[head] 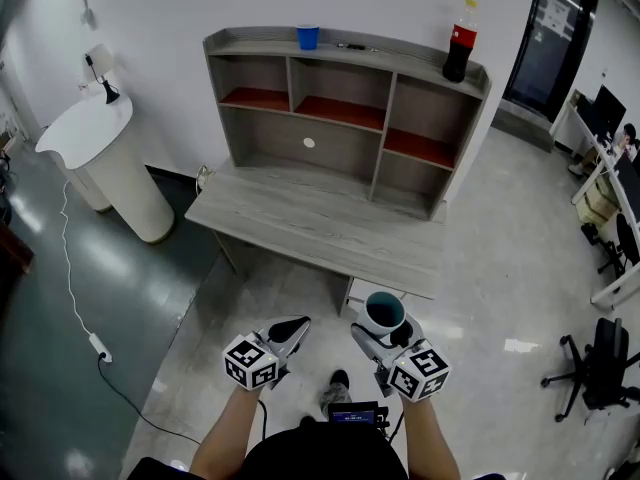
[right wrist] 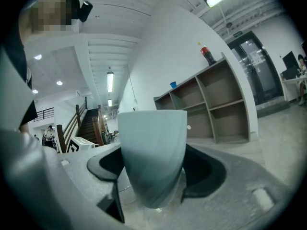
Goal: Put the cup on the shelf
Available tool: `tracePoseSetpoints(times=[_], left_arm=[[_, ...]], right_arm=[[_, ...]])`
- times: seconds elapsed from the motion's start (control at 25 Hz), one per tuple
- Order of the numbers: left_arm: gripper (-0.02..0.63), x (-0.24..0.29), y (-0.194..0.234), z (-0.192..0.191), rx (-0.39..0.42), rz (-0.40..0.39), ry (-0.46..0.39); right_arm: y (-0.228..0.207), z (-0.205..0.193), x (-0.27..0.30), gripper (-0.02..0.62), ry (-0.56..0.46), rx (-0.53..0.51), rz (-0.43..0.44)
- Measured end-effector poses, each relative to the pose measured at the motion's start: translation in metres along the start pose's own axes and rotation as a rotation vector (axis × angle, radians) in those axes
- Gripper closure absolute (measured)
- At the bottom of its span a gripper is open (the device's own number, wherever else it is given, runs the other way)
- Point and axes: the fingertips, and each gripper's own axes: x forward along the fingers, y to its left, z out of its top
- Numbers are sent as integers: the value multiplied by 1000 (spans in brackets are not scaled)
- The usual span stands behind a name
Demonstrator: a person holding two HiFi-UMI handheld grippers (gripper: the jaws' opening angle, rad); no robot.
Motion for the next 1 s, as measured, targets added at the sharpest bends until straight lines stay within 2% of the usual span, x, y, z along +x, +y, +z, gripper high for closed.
tracePoseSetpoints(times=[0.2, 0.48, 0.8, 1.0], left_arm=[[604, 35, 26, 19, 15, 5, 5], [604, 70, 69, 39, 17, 55, 3], [604, 97, 100, 64, -8, 119, -39], [604, 106, 114, 65, -30, 141, -41]], right_arm=[[-37, 19, 34, 235, -6, 0, 14], [-73, 34, 83, 235, 11, 3, 68], [-108, 48, 119, 235, 33, 3, 137], [-122, 48, 133, 235, 40, 15, 155]])
